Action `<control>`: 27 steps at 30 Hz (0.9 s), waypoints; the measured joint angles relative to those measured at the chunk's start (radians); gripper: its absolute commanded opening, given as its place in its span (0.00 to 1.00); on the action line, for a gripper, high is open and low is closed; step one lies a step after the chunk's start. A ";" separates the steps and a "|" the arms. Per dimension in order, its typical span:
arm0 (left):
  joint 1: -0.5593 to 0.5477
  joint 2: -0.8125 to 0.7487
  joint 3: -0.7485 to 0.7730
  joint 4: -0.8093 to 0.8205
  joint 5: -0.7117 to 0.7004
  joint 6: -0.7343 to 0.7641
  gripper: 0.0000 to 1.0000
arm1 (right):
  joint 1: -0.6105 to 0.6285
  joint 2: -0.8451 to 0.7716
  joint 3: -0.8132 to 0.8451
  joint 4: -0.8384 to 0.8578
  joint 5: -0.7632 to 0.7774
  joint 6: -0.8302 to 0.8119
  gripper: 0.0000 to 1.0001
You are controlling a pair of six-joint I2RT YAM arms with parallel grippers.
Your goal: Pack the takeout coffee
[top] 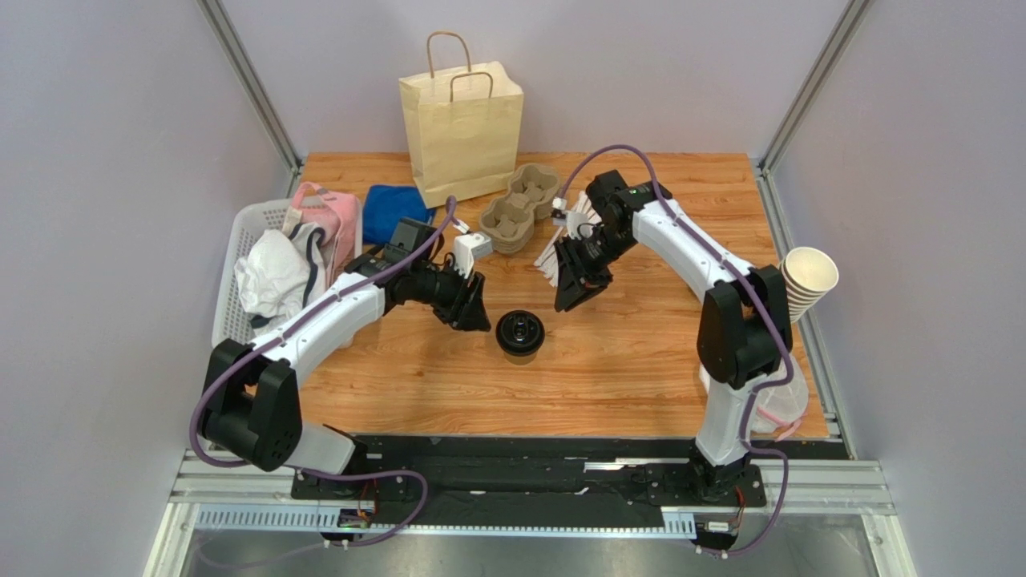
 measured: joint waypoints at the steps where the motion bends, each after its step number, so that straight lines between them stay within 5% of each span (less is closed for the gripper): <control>1: -0.001 0.005 0.002 0.005 0.003 -0.007 0.48 | 0.002 -0.022 -0.022 0.007 -0.007 0.008 0.30; 27: -0.032 0.105 0.003 0.104 0.013 -0.119 0.47 | 0.069 0.027 -0.100 0.099 -0.019 0.060 0.23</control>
